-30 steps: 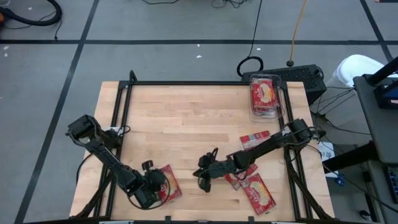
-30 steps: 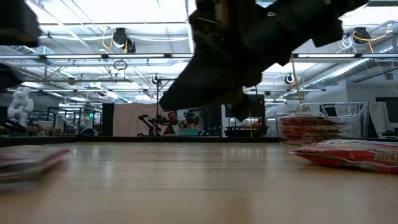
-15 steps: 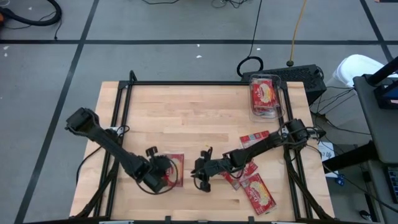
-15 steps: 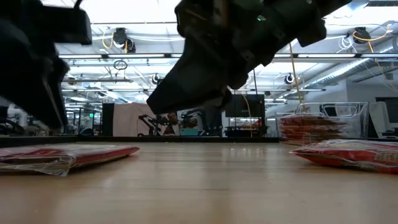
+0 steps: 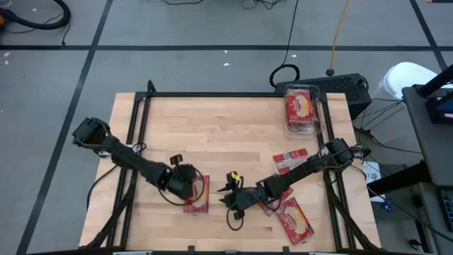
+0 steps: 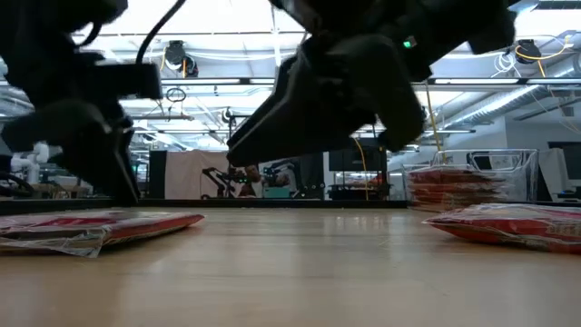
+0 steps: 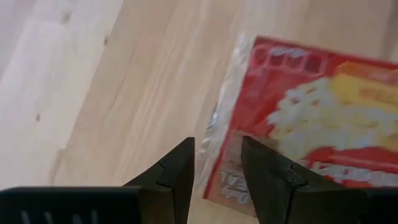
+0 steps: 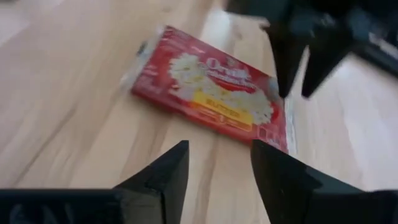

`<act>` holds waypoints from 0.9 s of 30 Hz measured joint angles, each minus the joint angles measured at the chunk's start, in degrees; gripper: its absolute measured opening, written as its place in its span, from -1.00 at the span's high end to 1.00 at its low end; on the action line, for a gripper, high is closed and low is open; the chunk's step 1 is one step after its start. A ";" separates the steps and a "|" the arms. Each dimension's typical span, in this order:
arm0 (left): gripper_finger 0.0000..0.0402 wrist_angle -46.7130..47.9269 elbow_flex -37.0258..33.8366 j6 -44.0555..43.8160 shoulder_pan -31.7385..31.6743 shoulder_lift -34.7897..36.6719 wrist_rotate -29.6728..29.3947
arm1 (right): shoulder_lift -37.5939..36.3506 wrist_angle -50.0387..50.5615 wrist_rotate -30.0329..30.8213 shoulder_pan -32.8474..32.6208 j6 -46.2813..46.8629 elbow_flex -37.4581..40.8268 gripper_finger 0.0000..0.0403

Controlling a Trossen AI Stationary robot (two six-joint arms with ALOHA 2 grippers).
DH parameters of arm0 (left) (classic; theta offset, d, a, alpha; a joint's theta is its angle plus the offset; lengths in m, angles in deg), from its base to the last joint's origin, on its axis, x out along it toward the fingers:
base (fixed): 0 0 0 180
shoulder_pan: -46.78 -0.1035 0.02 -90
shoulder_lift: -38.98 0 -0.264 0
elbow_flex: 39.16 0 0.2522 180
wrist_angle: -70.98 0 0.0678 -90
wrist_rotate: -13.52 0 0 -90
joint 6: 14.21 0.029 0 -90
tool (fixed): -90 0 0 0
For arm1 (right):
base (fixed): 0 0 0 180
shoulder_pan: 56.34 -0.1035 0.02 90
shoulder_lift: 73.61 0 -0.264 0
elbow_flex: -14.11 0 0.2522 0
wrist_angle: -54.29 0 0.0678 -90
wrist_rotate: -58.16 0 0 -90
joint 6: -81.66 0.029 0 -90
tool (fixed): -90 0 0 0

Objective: Sort popcorn bags into baskets
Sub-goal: Put the red popcorn bag into the transparent bin

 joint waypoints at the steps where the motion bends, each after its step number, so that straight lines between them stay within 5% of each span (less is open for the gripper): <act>1: 0.32 -0.65 -0.80 -0.01 -0.43 0.00 0.03 | 0.00 -0.03 0.36 -0.16 -2.19 0.00 0.17; 7: 0.32 -5.32 -5.46 0.28 -3.64 0.11 0.82 | 0.00 -1.14 0.50 0.83 -12.21 0.00 0.16; 13: 0.32 -15.95 -9.54 2.42 -5.94 0.26 0.83 | 0.00 -3.61 -9.81 4.03 -18.12 0.00 0.21; 27: 0.32 -20.45 -10.34 3.86 -10.36 0.09 2.26 | 7.83 -9.49 -11.64 8.29 -32.62 -0.95 0.23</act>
